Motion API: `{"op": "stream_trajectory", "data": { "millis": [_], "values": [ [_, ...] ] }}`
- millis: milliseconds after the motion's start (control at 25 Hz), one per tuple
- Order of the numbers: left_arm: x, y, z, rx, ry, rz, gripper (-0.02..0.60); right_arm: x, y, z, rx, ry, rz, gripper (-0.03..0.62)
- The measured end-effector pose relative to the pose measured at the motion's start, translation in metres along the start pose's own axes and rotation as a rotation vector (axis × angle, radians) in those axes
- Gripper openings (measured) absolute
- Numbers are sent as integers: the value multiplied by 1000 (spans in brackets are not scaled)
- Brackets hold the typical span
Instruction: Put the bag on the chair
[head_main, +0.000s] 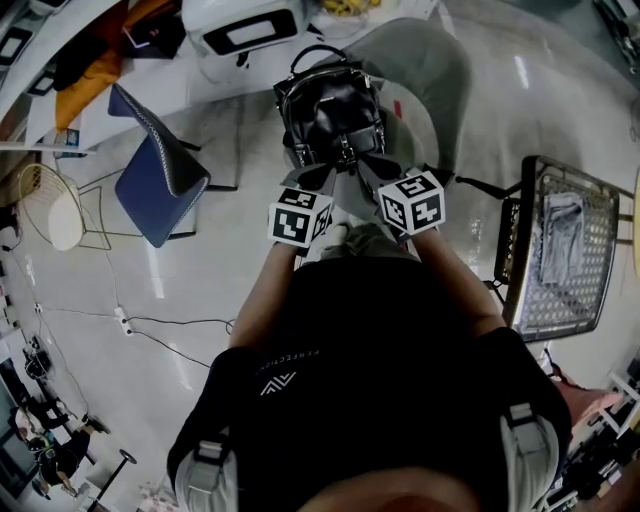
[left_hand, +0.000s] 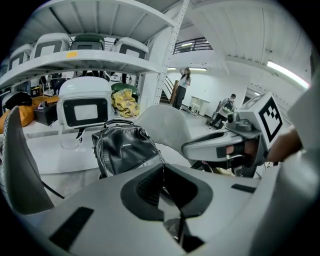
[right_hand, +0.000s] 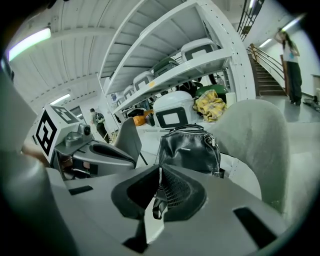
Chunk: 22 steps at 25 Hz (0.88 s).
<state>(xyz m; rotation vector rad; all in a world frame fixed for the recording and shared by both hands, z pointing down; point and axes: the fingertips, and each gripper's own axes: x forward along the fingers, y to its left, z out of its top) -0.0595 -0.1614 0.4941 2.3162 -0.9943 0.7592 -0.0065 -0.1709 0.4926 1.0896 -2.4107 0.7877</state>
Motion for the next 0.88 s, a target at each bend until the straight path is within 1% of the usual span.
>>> {"op": "stream_trajectory", "data": {
  "millis": [240,560,880],
  "values": [
    [0,-1,-8,-1,21,2,12,2,4,-6,-2,14,8,44],
    [2,1,-10,-5,36,1,12,3,1,-12,24,26,5,44],
    [6,0,-9,10,45,-2,12,4,-1,-13,25,32,6,44]
  ]
}}
